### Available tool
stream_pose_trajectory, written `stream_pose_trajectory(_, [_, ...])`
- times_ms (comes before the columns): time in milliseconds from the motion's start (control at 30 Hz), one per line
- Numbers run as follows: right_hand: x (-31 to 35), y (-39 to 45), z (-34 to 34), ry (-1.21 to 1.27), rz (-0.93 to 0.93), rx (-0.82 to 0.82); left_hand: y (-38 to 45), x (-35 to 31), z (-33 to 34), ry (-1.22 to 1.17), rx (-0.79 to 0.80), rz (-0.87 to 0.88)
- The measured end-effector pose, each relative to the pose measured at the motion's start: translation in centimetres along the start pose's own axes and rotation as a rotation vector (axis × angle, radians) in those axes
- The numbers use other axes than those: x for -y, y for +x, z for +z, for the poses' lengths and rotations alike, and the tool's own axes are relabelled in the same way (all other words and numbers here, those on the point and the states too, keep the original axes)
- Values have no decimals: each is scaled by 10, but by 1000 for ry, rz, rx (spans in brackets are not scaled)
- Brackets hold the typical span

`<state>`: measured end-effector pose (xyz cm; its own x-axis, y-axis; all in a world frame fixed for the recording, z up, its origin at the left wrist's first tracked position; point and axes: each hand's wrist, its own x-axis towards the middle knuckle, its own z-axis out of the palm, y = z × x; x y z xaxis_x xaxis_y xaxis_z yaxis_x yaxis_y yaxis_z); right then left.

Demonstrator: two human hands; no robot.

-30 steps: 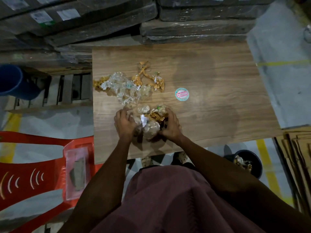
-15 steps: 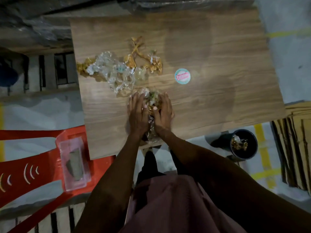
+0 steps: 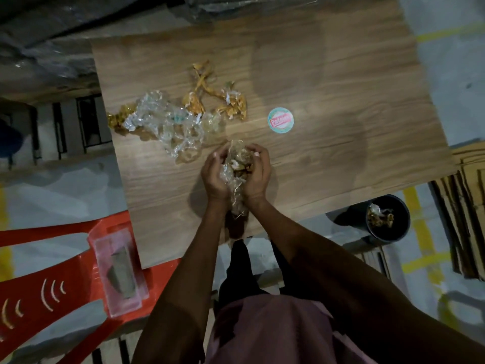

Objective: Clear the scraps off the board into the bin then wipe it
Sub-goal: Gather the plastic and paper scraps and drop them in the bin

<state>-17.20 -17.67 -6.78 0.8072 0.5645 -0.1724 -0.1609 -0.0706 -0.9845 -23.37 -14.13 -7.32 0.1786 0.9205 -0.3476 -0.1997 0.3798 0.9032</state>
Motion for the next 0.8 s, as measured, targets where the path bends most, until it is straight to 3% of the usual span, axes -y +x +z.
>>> stream_pose_trajectory(100, [37,11,-14,97,0,-62,-5,-23,27,-130,64,-80])
stream_pose_trajectory(267, [97,28,-63,230,-41,-250,-35,-67,107,-7,173,28])
stream_pose_trajectory(400, [123,39,-115,321,-63,-365,-65,-73,164,10,226,16])
stream_pose_trajectory(633, [144,78,-263,402,-92,-589,-127,-21,303,56,361,-56])
stream_pose_trajectory(800, [131,123,-386,457,-104,-673,-166,46,416,146,365,-59])
